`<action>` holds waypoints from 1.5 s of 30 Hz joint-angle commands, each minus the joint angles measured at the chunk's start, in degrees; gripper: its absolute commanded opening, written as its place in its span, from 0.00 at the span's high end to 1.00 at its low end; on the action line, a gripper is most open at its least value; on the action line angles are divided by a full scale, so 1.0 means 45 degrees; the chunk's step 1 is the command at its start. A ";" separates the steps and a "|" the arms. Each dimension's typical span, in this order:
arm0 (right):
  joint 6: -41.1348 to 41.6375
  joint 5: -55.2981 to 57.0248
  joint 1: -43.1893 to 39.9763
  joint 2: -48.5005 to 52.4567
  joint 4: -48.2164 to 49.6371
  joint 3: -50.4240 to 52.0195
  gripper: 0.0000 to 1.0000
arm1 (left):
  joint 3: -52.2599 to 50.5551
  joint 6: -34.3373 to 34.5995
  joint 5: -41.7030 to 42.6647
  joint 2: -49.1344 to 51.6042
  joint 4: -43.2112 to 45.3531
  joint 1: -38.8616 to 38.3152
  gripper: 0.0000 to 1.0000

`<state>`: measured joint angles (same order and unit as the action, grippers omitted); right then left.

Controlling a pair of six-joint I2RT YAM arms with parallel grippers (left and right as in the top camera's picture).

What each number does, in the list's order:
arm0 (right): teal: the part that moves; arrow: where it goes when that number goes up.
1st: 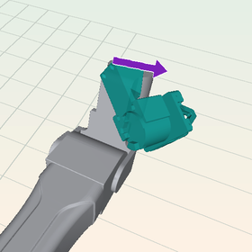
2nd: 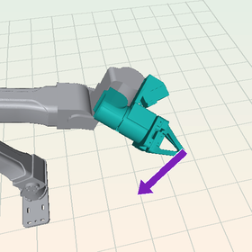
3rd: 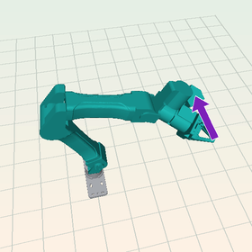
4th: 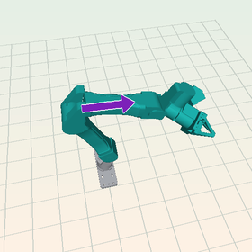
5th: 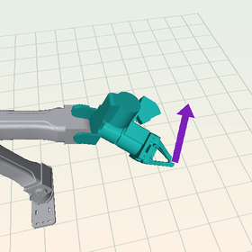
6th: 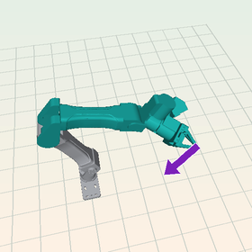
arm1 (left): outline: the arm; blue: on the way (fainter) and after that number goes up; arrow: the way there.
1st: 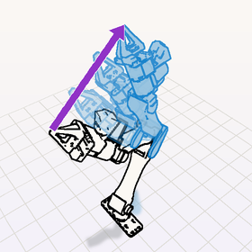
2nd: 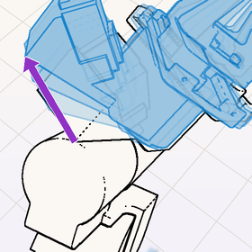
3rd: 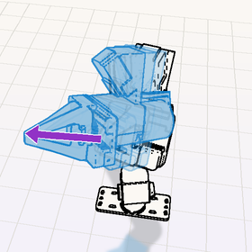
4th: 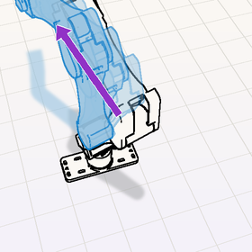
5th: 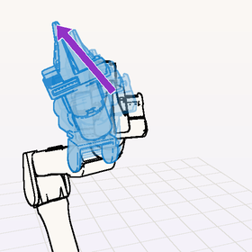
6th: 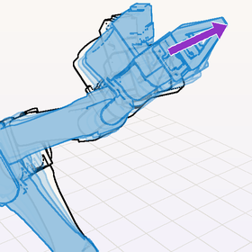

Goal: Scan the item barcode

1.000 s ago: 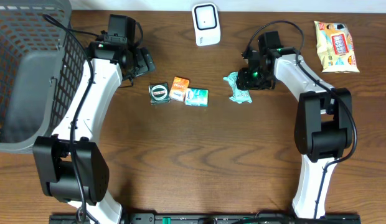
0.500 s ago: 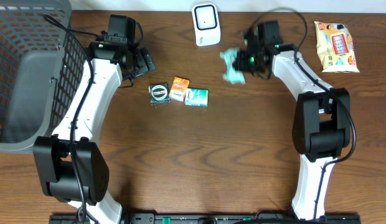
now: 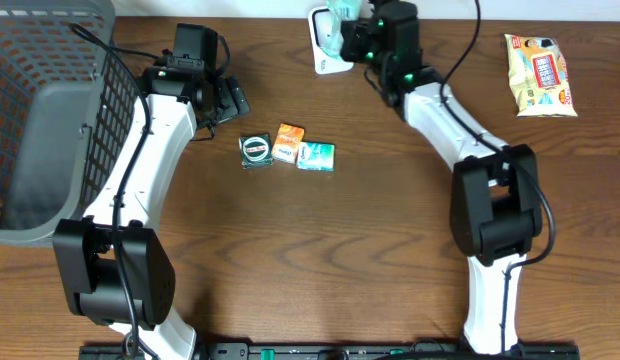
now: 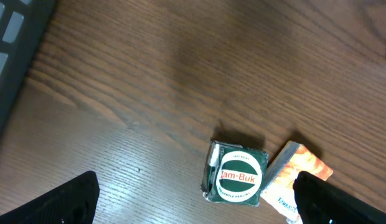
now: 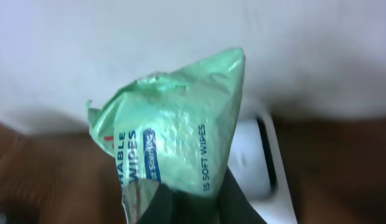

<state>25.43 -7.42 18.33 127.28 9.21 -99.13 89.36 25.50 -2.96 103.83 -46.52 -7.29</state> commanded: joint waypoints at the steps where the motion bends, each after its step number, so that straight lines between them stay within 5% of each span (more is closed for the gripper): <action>1: -0.0622 0.1991 0.0282 0.0534 0.1467 -0.0199 0.98 | 0.0097 0.0024 -0.0117 0.0058 -0.0034 -0.0005 0.02; 9: -0.0559 0.1957 0.0257 0.1676 0.3254 -0.0262 0.99 | 0.0097 0.0024 -0.0117 0.0058 -0.0034 -0.0005 0.02; 20: -0.0622 0.1953 -0.0175 0.1851 0.2560 -0.0855 0.98 | 0.0097 0.0024 -0.0117 0.0058 -0.0034 -0.0005 0.02; 26: -0.0928 0.1962 -0.1719 0.1044 0.0253 -0.1341 0.99 | 0.0097 0.0024 -0.0117 0.0058 -0.0034 -0.0005 0.02; 36: -0.4639 0.3240 -0.5022 0.0291 -0.5790 -0.1336 0.99 | 0.0097 0.0024 -0.0117 0.0058 -0.0034 -0.0005 0.02; 37: -0.4799 0.3240 -0.5319 0.0345 -0.6290 -0.1336 0.94 | 0.0097 0.0024 -0.0117 0.0058 -0.0034 -0.0005 0.02; 42: -0.4867 0.3196 -0.6266 0.0510 -0.7762 -0.1336 0.39 | 0.0097 0.0024 -0.0117 0.0058 -0.0034 -0.0005 0.02; 45: -0.4862 0.3181 -0.6533 0.0529 -0.8257 -0.1331 0.26 | 0.0097 0.0024 -0.0117 0.0058 -0.0034 -0.0005 0.02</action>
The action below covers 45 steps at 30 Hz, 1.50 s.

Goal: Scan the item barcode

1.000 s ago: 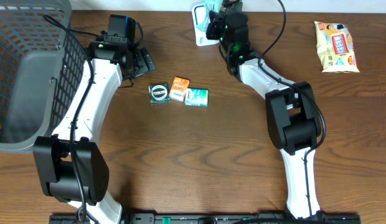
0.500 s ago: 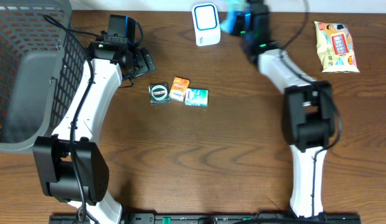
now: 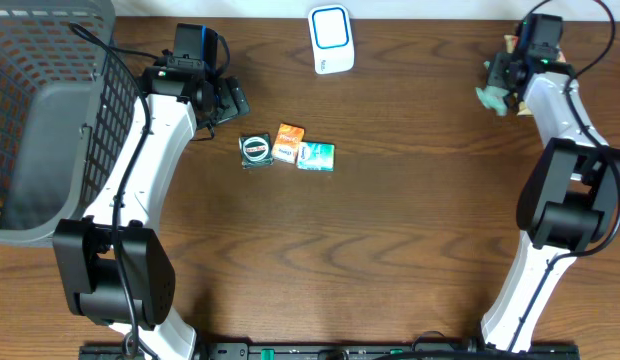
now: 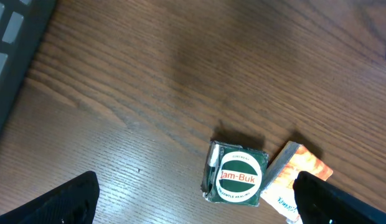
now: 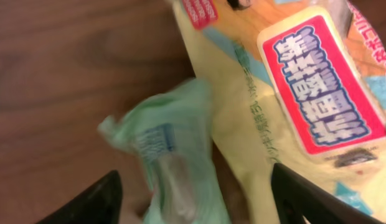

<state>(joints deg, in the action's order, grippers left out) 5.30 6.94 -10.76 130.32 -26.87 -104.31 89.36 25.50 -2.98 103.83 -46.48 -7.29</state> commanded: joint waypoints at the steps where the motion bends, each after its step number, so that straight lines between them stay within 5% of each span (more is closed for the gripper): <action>1: -0.0389 -0.0010 -0.0097 -0.0146 -0.0340 -0.0180 0.24 | 0.0097 0.0024 -0.0112 0.0058 -0.0044 -0.0005 0.02; 7: -0.0389 -0.0005 0.0136 -0.0248 -0.0593 -0.0185 0.05 | 0.0097 0.0024 -0.0112 0.0058 -0.0044 -0.0005 0.02; 12: -0.0330 -0.0515 0.0792 -0.1263 -0.0597 -0.0189 0.01 | 0.0097 0.0024 -0.0112 0.0058 -0.0044 -0.0005 0.02; 18: -0.0092 -0.5163 0.2055 -0.2769 -0.1418 -0.0189 0.13 | 0.0097 0.0024 -0.0112 0.0058 -0.0044 -0.0005 0.02; 25: -0.0296 -0.8092 0.4065 -0.2642 -0.3813 -0.0102 0.46 | 0.0097 0.0024 -0.0112 0.0058 -0.0044 -0.0005 0.02; 29: -0.2200 -0.8043 0.5629 -0.2220 -0.4328 0.0398 0.42 | 0.0097 0.0024 -0.0112 0.0058 -0.0044 -0.0005 0.02; 33: -0.3113 -0.6742 0.7072 -0.1515 -0.4265 0.0840 0.23 | 0.0097 0.0029 -0.0112 0.0058 -0.0044 -0.0005 0.02; 40: -0.3774 -0.6290 0.8024 -0.0554 -0.3759 0.0855 0.21 | 0.0097 0.0024 -0.0112 0.0058 -0.0044 -0.0005 0.02; 45: -0.3769 -0.6795 0.7927 -0.0219 -0.3905 0.0855 0.32 | 0.0097 0.0024 -0.0112 0.0058 -0.0044 -0.0005 0.02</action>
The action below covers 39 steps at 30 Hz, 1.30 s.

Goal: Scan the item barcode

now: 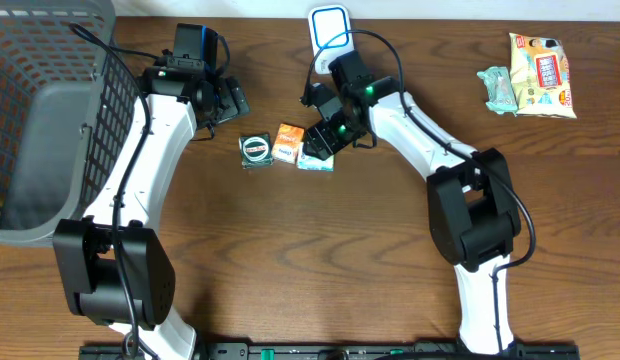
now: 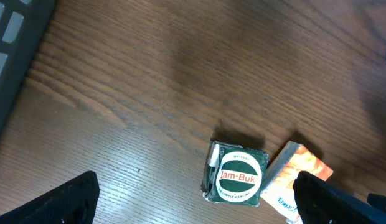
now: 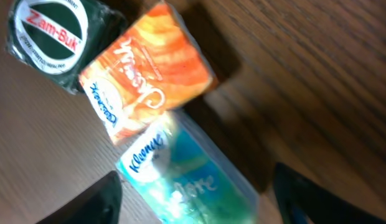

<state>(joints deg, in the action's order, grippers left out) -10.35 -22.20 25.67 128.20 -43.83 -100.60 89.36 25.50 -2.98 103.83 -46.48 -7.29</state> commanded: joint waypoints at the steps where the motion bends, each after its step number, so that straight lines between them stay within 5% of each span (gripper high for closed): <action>1: -0.0287 -0.0568 -0.0189 0.0291 -0.0243 0.0029 0.38 | 0.0097 0.0024 -0.0112 0.0058 -0.0044 -0.0005 0.02; 3: -0.0282 -0.0869 -0.0194 0.0301 -0.0622 0.0029 0.53 | 0.0097 0.0024 -0.0112 0.0058 -0.0044 -0.0005 0.02; 9: -0.0272 -0.1064 -0.0180 0.0296 -0.2399 0.0029 0.69 | 0.0097 0.0024 -0.0112 0.0058 -0.0044 -0.0005 0.02; 16: 0.0452 -0.0942 -0.0189 -0.0321 -0.3774 0.0019 0.64 | 0.0097 0.0024 -0.0112 0.0058 -0.0044 -0.0005 0.02; 19: 0.0884 0.0068 -0.0189 -0.0612 -0.3138 0.0019 0.58 | 0.0097 0.0024 -0.0112 0.0058 -0.0044 -0.0005 0.02; 25: 0.1559 0.0078 -0.0194 -0.0486 -0.1899 0.0034 0.60 | 0.0097 0.0029 -0.0112 0.0058 -0.0044 -0.0005 0.02; 39: 0.1588 -0.1545 -0.0126 -0.0311 -0.1107 0.1132 0.52 | 0.0097 0.0024 -0.0112 0.0058 -0.0044 -0.0005 0.02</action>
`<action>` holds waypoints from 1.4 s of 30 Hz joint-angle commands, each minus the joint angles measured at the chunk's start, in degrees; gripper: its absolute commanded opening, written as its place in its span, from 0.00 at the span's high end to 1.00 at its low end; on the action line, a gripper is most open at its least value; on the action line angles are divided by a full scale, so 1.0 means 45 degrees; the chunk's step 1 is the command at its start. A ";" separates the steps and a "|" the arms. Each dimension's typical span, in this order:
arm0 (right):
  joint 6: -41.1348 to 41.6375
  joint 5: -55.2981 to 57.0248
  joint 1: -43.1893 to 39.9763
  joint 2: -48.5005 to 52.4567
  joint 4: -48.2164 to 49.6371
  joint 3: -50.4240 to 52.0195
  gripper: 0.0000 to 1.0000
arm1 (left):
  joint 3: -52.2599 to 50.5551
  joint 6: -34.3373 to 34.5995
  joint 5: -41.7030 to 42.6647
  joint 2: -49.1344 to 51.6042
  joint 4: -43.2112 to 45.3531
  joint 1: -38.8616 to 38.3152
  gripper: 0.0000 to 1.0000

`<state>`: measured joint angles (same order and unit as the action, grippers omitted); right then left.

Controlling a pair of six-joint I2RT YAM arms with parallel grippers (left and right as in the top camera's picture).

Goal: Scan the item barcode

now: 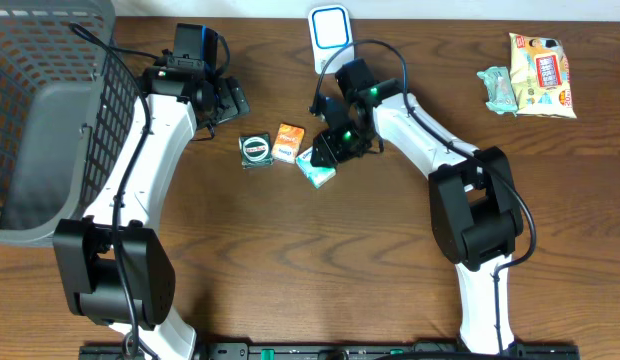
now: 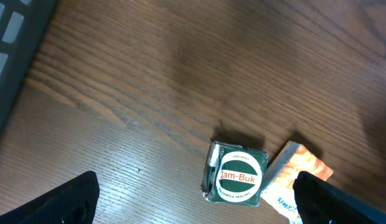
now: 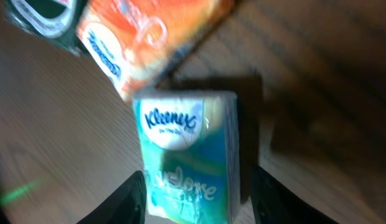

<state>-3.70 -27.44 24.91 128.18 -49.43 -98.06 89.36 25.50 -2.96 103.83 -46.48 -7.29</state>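
Note:
A blue-green Kleenex pack (image 3: pixel 190 155) lies on the table between my right gripper's fingers (image 3: pixel 134 200). The left finger touches its edge and the right finger stands a little off it. In the overhead view my right gripper (image 1: pixel 335 143) hangs low over the pack (image 1: pixel 315 168), still open. The white scanner (image 1: pixel 330 25) stands at the back edge. My left gripper (image 2: pixel 196 211) is open and empty above the Zam-Buk box (image 2: pixel 240 175).
An orange tissue pack (image 1: pixel 287 142) and the Zam-Buk box (image 1: pixel 255 148) lie just left of the Kleenex pack. A green wipes pack (image 1: pixel 495 88) and a yellow snack bag (image 1: pixel 538 62) lie at the far right. A grey basket (image 1: pixel 30 60) fills the left edge.
My right gripper has dropped closer to the Kleenex pack and its jaws have narrowed around it. The pack has turned and shifted slightly toward the front. The left arm has not moved.
My right gripper held the green wipes pack at the scanner. Then it stood open over that pack, laid beside the snack bag at the far right. Then it hung open above the three small items, and now it straddles the Kleenex pack.

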 commanded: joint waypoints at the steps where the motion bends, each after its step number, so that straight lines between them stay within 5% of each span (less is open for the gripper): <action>1: 0.0223 -0.0374 0.0039 -0.0306 0.0267 0.0767 0.52 | 0.0097 0.0024 -0.0117 0.0058 -0.0044 -0.0005 0.02; 6: 0.0690 -0.0894 0.0039 -0.0306 0.1472 0.1870 0.58 | 0.0097 0.0029 -0.0117 0.0058 -0.0044 -0.0005 0.02; 8: 0.0947 -0.0957 0.0039 -0.0306 0.1569 0.1987 0.73 | 0.0097 0.0024 -0.0117 0.0058 -0.0044 -0.0005 0.02; 9: 0.1817 -0.0937 -0.0097 -0.0350 0.1656 0.1851 0.91 | 0.0097 0.0024 -0.0117 0.0058 -0.0044 -0.0005 0.02; 11: 0.2341 -0.1180 -0.0481 -0.0495 0.1472 0.1443 0.99 | 0.0097 0.0024 -0.0117 0.0058 -0.0044 -0.0005 0.02; 15: 0.1443 -0.3852 -0.1967 -0.1773 0.1360 0.1292 0.99 | 0.0097 0.0024 -0.0117 0.0058 -0.0044 -0.0005 0.02; 18: -0.0073 -1.0370 -0.4294 -0.2506 0.1651 0.1292 0.99 | 0.0097 0.0024 -0.0117 0.0058 -0.0044 -0.0005 0.02; 21: -0.0403 -1.3765 -0.5153 -0.2501 0.1914 0.1292 0.99 | 0.0097 0.0024 -0.0117 0.0058 -0.0044 -0.0005 0.02; 32: -0.0384 -1.3391 -0.5051 -0.2501 0.1996 0.1307 0.99 | 0.0097 0.0024 -0.0117 0.0058 -0.0044 -0.0005 0.02; 35: -0.0087 -1.1283 -0.4692 -0.2501 0.1982 0.1307 0.99 | 0.0097 0.0024 -0.0117 0.0058 -0.0044 -0.0005 0.02; 38: 0.2788 -0.2696 -0.3347 -0.2506 0.2273 0.1268 0.99 | 0.0097 0.0029 -0.0117 0.0058 -0.0044 -0.0005 0.02; 42: 0.2375 0.4799 -0.1166 -0.2501 0.4755 0.0039 0.99 | 0.0097 0.0024 -0.0117 0.0058 -0.0044 -0.0005 0.02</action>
<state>7.05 -24.27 17.32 117.73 -30.57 -93.82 89.36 25.50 -2.96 103.83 -46.48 -7.29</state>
